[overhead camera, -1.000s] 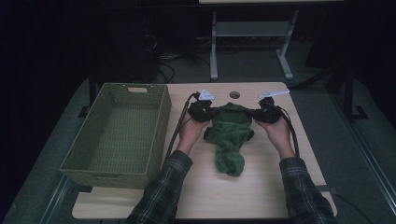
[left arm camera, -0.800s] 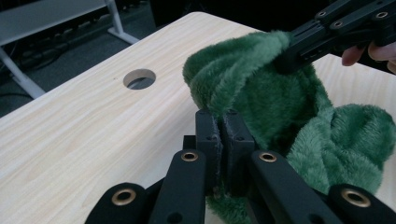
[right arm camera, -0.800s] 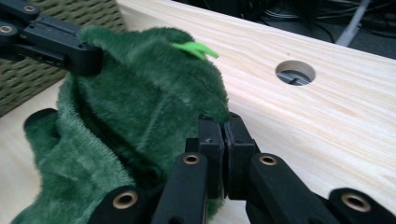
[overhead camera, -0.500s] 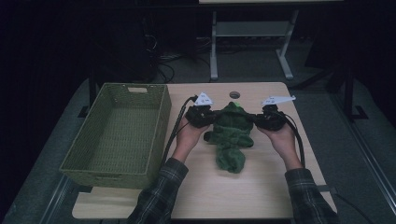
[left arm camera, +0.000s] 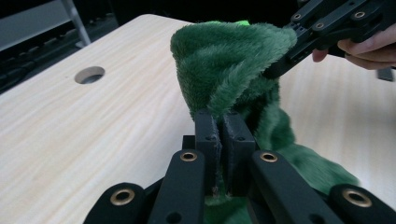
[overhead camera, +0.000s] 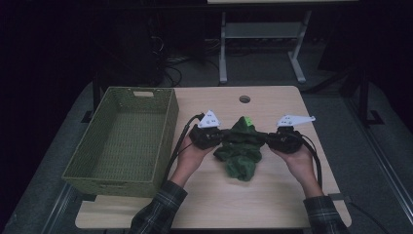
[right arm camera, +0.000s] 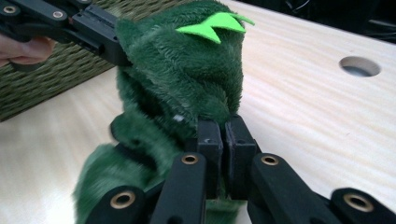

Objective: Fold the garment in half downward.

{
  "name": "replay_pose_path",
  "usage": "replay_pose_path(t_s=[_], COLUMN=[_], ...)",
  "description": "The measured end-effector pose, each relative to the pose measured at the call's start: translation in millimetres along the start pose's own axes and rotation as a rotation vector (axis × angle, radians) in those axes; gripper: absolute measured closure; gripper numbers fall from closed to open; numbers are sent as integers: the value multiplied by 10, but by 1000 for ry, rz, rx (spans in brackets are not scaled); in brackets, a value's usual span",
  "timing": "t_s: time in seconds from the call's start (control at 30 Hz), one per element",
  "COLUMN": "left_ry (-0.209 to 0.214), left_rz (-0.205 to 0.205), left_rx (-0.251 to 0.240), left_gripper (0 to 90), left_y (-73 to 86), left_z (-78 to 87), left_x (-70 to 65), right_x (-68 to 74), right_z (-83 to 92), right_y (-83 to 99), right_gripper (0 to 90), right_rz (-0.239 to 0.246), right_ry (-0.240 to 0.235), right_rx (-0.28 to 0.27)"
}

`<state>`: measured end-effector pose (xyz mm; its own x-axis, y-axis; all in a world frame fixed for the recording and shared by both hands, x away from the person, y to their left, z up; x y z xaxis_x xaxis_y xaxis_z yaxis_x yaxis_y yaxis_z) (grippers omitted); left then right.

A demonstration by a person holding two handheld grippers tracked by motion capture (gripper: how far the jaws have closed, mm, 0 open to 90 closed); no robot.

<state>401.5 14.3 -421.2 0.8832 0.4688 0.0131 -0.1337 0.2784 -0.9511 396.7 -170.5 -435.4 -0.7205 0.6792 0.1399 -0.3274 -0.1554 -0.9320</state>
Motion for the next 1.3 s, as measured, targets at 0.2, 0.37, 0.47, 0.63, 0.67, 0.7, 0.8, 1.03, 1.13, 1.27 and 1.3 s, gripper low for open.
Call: replay_pose_path(t_s=[0.2, 0.37, 0.47, 0.63, 0.67, 0.7, 0.8, 1.03, 1.13, 1.27, 1.3], left_ry=[36, 71, 82, 105, 108, 111, 120, 158, 172, 185, 188], left_rz=[-15, -12, -23, -35, -33, -38, -38, -31, -31, -22, -25], left_rx=[-8, -4, 2, 26, 31, 40, 60, 102, 125, 150, 161], left_gripper=[859, 859, 859, 859, 859, 859, 858, 859, 859, 859, 859], left_y=[56, 171, 236, 361, 387, 413, 496, 691, 779, 881, 921], left_z=[116, 186, 211, 240, 243, 246, 249, 286, 304, 289, 277], left_x=[-147, -268, -331, -442, -462, -477, -520, -624, -659, -677, -683], right_x=[165, 276, 329, 404, 424, 444, 493, 596, 634, 632, 635], right_z=[88, 158, 197, 270, 283, 293, 308, 308, 319, 282, 271], right_y=[106, 197, 261, 386, 411, 434, 536, 707, 754, 848, 862], right_gripper=[861, 852, 849, 842, 840, 840, 836, 833, 834, 834, 835], right_rz=[10, 17, 20, 11, 6, 11, -1, -17, -21, -21, -22], right_ry=[-31, -43, -50, -69, -74, -78, -85, -112, -119, -117, -117], right_rx=[1, 9, 10, 23, 34, 31, 54, 92, 102, 143, 149])
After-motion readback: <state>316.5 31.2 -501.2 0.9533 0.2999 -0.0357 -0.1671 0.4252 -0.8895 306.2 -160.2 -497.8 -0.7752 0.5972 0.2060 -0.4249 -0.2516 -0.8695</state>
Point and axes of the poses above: each handheld gripper's, and its own axes: z roughly backward along the jaws, y roughly out of its underside, x roughly to its left, the point moved 7 cm from there along -z, roughly forward along the jaws, and after that the axes turned 12 degrees about -x, right-handed, at the moved point
